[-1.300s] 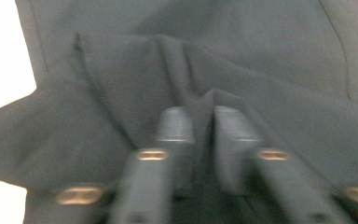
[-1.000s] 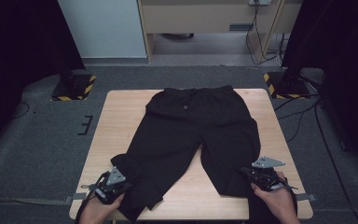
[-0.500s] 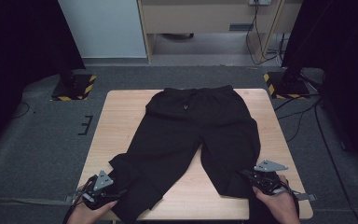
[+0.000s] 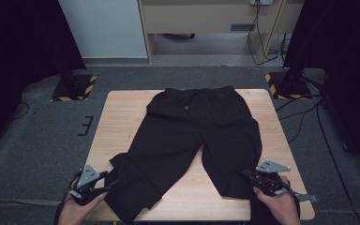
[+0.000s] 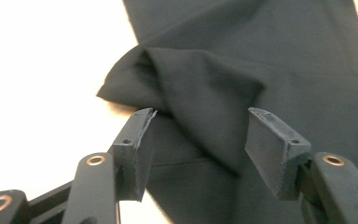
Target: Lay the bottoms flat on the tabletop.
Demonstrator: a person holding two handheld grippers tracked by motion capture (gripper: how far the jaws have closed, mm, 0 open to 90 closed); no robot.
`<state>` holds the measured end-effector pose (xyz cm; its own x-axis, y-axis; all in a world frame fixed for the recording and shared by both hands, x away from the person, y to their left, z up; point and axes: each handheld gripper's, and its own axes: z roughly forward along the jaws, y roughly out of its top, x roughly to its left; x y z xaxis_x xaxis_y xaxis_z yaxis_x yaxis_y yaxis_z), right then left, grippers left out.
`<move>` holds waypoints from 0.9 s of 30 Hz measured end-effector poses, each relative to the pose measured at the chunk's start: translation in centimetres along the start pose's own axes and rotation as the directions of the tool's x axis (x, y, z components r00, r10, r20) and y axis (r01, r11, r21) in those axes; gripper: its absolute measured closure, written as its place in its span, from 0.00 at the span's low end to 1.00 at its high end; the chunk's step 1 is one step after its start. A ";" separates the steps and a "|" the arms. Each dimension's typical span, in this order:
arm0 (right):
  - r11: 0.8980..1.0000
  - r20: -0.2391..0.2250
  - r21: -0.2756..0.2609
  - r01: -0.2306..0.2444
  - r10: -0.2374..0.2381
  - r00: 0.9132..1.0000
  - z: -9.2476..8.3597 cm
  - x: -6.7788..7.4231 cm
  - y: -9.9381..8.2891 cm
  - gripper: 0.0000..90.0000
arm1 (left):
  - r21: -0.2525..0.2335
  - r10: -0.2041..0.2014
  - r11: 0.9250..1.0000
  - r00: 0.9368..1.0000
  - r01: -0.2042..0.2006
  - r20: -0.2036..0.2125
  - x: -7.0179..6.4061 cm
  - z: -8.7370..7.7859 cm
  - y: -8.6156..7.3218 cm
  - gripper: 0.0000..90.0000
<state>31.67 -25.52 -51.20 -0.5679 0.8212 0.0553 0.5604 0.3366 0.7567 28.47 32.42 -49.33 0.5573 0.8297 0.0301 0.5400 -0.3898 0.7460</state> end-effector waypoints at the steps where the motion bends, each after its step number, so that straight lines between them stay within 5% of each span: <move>1: 1.000 0.000 0.001 0.000 0.000 1.000 0.0 0.0 0.0 0.94 | 0.031 -0.004 1.000 1.000 0.004 -0.018 0.5 0.4 0.1 0.47; 6: 1.000 0.001 0.003 -0.004 0.004 1.000 0.0 0.0 -0.1 0.94 | 0.120 -0.025 0.992 0.999 0.030 -0.046 1.9 2.6 -0.2 0.51; 12: 1.000 -0.001 -0.003 -0.005 0.005 1.000 0.0 -0.1 -0.1 0.93 | 0.134 -0.060 0.989 0.998 0.062 -0.022 2.1 3.8 -0.3 0.48; 15: 1.000 -0.001 -0.004 -0.005 0.005 1.000 0.0 -0.1 -0.1 0.93 | 0.140 -0.052 0.989 0.999 0.051 -0.001 1.9 3.4 -0.4 0.61; 19: 1.000 -0.001 -0.006 -0.003 0.003 1.000 0.0 -0.1 -0.1 0.93 | 0.156 -0.058 0.986 0.998 0.054 0.020 1.3 2.4 -1.0 0.93; 27: 1.000 0.001 -0.009 -0.014 0.014 1.000 0.0 -0.2 0.0 0.93 | 0.201 -0.034 0.979 0.999 0.033 0.001 -0.7 -1.4 -3.6 0.98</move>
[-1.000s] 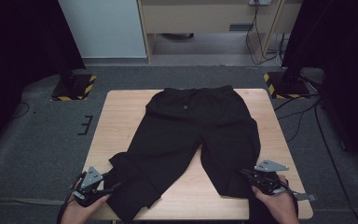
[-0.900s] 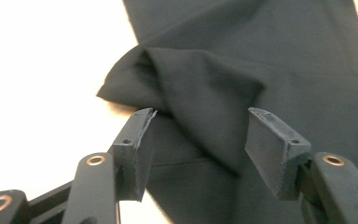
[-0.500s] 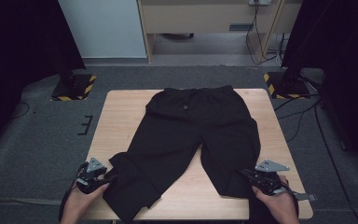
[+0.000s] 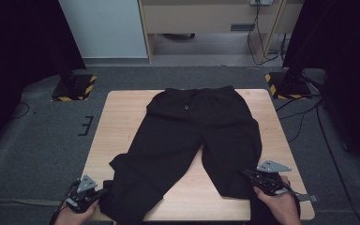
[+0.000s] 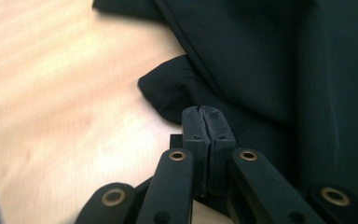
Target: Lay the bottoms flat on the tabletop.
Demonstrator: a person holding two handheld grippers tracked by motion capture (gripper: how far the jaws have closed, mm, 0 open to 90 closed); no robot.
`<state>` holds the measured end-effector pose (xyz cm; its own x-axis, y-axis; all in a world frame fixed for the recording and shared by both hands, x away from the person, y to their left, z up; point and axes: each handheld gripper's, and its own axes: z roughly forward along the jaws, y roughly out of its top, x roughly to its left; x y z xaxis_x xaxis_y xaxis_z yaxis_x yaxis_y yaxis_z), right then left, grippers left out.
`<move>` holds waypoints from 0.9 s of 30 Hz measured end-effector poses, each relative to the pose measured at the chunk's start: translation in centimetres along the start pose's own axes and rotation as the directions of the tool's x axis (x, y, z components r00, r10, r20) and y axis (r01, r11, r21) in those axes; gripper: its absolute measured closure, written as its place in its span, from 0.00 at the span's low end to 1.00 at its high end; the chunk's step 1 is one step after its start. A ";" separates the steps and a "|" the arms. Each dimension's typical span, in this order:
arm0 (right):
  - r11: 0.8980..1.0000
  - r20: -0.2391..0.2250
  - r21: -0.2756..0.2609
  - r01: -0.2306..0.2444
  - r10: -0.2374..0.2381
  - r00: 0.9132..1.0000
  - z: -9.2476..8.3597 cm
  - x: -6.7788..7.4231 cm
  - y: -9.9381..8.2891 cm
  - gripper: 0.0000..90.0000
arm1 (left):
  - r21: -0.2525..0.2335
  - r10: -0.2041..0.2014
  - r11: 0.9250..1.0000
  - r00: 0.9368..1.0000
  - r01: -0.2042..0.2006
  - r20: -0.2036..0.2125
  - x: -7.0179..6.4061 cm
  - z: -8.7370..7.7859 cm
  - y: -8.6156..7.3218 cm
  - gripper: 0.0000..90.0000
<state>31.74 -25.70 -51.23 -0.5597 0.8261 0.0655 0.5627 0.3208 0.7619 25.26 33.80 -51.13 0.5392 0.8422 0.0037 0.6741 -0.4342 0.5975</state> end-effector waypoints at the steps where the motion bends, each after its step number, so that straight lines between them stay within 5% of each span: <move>1: 1.000 0.000 0.003 0.005 -0.005 1.000 -0.1 0.0 0.0 0.93 | 0.010 0.007 1.000 1.000 -0.006 -0.009 -0.1 -0.5 -0.4 0.98; 4: 1.000 0.007 -0.009 0.000 0.000 1.000 -0.1 -0.1 0.1 0.93 | 0.000 0.019 1.000 0.999 -0.019 -0.040 -0.2 -1.9 -1.0 0.97; 7: 1.000 0.008 -0.011 -0.002 0.002 1.000 -0.3 -0.2 0.1 0.93 | -0.098 0.005 0.995 0.996 -0.014 -0.088 -0.2 -2.7 0.0 0.68; 10: 1.000 0.010 -0.014 -0.005 0.006 1.000 -0.3 -0.3 0.1 0.92 | -0.171 -0.005 0.985 0.999 -0.003 -0.044 -0.7 -2.2 1.7 0.52; 15: 1.000 0.012 -0.021 -0.013 0.013 1.000 -0.5 -0.3 0.1 0.92 | -0.139 0.045 0.990 0.998 -0.040 0.037 -2.6 1.3 4.1 0.37; 18: 1.000 0.010 -0.020 -0.006 0.006 1.000 -0.6 -0.4 0.1 0.92 | -0.128 0.069 0.990 0.995 -0.059 0.078 -3.2 3.0 5.0 0.40; 22: 1.000 0.010 -0.025 -0.010 0.010 1.000 -0.4 -0.4 0.1 0.93 | -0.061 0.113 0.992 0.990 -0.108 0.082 -3.4 4.6 5.5 0.69; 25: 1.000 0.008 -0.026 0.000 0.000 1.000 -0.7 -0.3 0.2 0.95 | -0.052 0.126 0.991 0.988 -0.121 0.088 -3.8 4.1 5.3 0.95; 27: 1.000 0.008 -0.031 -0.001 0.002 1.000 -1.0 -0.4 0.3 0.96 | -0.041 0.132 0.991 0.987 -0.128 0.097 -4.3 3.0 4.7 0.99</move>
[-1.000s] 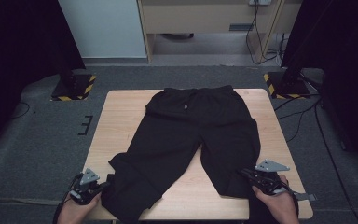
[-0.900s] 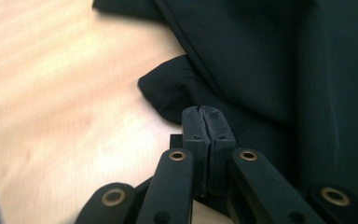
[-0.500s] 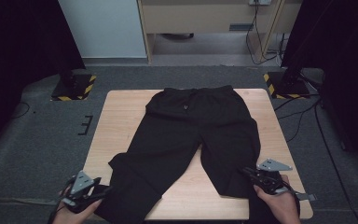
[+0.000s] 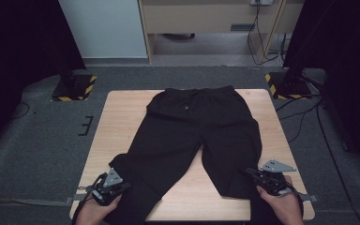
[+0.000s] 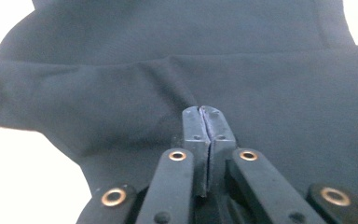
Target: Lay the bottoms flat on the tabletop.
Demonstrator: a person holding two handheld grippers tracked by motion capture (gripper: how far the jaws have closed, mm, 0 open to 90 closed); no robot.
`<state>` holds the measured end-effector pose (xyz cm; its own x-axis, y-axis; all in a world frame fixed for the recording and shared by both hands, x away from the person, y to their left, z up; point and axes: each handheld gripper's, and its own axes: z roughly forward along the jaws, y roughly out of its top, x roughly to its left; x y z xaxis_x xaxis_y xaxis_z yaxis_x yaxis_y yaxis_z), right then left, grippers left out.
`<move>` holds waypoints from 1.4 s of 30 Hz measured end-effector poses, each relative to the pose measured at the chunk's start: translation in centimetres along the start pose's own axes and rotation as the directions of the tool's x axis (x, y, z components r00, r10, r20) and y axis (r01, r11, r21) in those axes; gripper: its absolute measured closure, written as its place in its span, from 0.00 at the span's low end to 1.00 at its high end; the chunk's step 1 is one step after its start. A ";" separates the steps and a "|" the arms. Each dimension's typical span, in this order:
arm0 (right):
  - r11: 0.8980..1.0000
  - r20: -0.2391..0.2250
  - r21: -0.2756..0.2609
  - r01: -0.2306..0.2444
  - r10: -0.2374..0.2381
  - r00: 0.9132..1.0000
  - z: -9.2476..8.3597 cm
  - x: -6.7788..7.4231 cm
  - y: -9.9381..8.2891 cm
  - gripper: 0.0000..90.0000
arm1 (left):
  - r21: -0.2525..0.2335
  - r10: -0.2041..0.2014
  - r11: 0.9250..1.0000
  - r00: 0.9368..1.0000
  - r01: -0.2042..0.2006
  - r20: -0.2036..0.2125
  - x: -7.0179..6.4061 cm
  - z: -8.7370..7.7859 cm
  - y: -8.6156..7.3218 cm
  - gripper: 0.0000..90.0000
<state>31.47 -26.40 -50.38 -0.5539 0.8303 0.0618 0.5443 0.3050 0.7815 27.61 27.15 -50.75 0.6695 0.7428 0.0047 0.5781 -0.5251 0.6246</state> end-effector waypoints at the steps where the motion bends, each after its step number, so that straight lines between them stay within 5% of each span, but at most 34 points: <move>1: 1.000 0.000 0.002 -0.003 0.003 1.000 -0.1 0.0 0.0 0.96 | 0.001 0.002 1.000 1.000 -0.002 0.005 -0.4 -0.5 -0.3 0.99; 6: 1.000 0.003 0.008 0.006 -0.006 1.000 -0.2 -0.1 -0.1 0.97 | 0.014 0.012 1.000 1.000 -0.012 0.020 -2.2 -3.4 -2.1 1.00; 14: 1.000 0.005 0.027 0.013 -0.013 1.000 -0.7 -0.1 0.2 0.97 | 0.022 -0.024 0.999 1.000 0.024 0.013 -1.8 -5.9 -3.8 0.97; 19: 0.998 0.004 0.050 0.027 -0.028 1.000 -0.8 0.2 -0.2 0.97 | -0.065 -0.043 0.997 0.996 0.038 -0.073 -0.2 -4.4 -2.3 0.57; 22: 0.997 -0.009 0.067 0.045 -0.045 0.999 -1.2 1.0 -0.5 0.98 | -0.088 -0.042 0.996 0.996 0.035 -0.075 0.4 -2.6 -0.5 0.39; 30: 0.994 -0.066 0.088 0.059 -0.053 0.996 -3.8 4.1 -1.7 0.97 | -0.002 -0.026 1.000 0.999 0.026 -0.024 0.4 0.7 0.2 0.42; 33: 0.992 -0.093 0.095 0.086 -0.077 0.993 -3.9 4.8 -1.6 0.87 | 0.011 -0.026 1.000 1.000 0.026 -0.011 0.3 0.9 -0.1 0.45; 37: 0.999 -0.055 0.039 0.032 -0.029 0.998 -3.8 3.6 -0.1 0.68 | 0.020 -0.010 1.000 1.000 0.009 0.015 0.0 0.7 -0.1 0.64; 42: 0.999 -0.007 -0.015 -0.032 0.032 0.999 -3.3 0.7 1.9 0.58 | 0.046 -0.007 0.999 0.998 0.004 0.070 -0.5 0.3 -0.2 0.92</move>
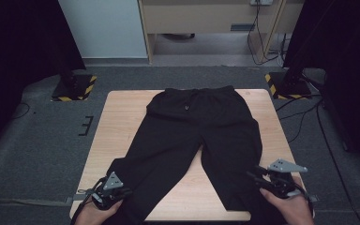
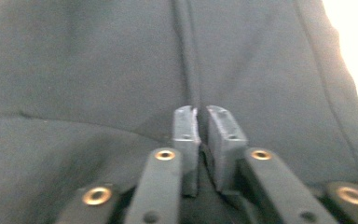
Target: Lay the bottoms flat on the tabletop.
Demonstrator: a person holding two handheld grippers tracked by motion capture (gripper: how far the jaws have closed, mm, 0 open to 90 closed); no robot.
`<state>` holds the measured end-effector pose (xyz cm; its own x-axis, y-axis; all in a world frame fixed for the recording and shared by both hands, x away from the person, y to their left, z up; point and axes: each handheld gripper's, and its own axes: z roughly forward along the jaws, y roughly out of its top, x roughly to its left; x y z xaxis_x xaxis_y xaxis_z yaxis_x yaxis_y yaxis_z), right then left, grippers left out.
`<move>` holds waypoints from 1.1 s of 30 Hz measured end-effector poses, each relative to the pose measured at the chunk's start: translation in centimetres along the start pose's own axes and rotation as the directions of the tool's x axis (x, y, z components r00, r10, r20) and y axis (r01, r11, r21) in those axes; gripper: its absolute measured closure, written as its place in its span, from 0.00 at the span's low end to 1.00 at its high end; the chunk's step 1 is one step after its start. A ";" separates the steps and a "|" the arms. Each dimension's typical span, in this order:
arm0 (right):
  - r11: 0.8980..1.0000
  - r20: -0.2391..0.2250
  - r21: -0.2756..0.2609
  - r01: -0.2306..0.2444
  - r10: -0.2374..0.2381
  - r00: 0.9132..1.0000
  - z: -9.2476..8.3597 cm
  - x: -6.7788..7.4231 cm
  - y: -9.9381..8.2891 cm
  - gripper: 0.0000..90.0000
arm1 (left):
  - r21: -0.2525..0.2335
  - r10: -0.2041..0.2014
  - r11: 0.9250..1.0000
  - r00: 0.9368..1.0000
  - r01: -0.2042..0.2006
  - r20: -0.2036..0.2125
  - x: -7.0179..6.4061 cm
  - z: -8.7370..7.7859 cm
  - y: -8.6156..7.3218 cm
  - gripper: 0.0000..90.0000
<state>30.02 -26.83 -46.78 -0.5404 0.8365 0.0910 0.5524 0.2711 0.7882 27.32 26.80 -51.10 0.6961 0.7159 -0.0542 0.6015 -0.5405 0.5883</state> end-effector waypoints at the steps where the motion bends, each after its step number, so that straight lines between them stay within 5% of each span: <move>1: 1.000 0.017 0.002 -0.008 0.008 1.000 0.2 -0.6 0.3 0.57 | 0.007 0.004 1.000 1.000 -0.004 0.005 -0.2 -0.1 -0.1 0.93; 7: 0.995 0.109 0.084 -0.054 0.045 0.993 1.4 -3.5 -0.8 0.56 | -0.020 0.024 1.000 0.999 -0.024 0.036 -1.1 -1.0 0.2 0.93; 10: 0.993 0.105 0.089 -0.075 0.066 0.992 1.6 -3.8 -1.6 0.56 | -0.052 0.024 0.998 0.998 -0.021 0.049 -1.0 -1.6 1.0 0.94; 15: 0.991 0.079 0.113 -0.073 0.064 0.995 2.4 -3.4 -2.5 0.57 | -0.004 0.034 0.999 0.997 -0.034 0.070 -1.5 -1.2 1.7 0.96; 19: 0.987 0.073 0.139 -0.077 0.067 0.995 3.1 -3.4 -2.7 0.69 | -0.003 0.032 0.999 0.997 -0.032 0.073 -2.0 -1.2 1.0 0.96; 24: 0.984 0.061 0.168 -0.057 0.048 0.997 4.1 -3.8 -3.2 0.97 | -0.015 0.030 0.999 0.997 -0.029 0.073 -2.1 -1.7 0.3 0.95; 33: 0.988 0.079 0.148 -0.052 0.040 0.996 3.9 -5.0 -2.9 1.00 | -0.020 -0.003 1.000 0.998 0.005 0.064 -1.2 -1.5 -0.1 0.96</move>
<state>33.59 -29.98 -51.92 -0.4656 0.8819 0.0741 0.6674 0.2949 0.6838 25.83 26.69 -49.86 0.7176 0.6881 -0.1076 0.5970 -0.5282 0.6037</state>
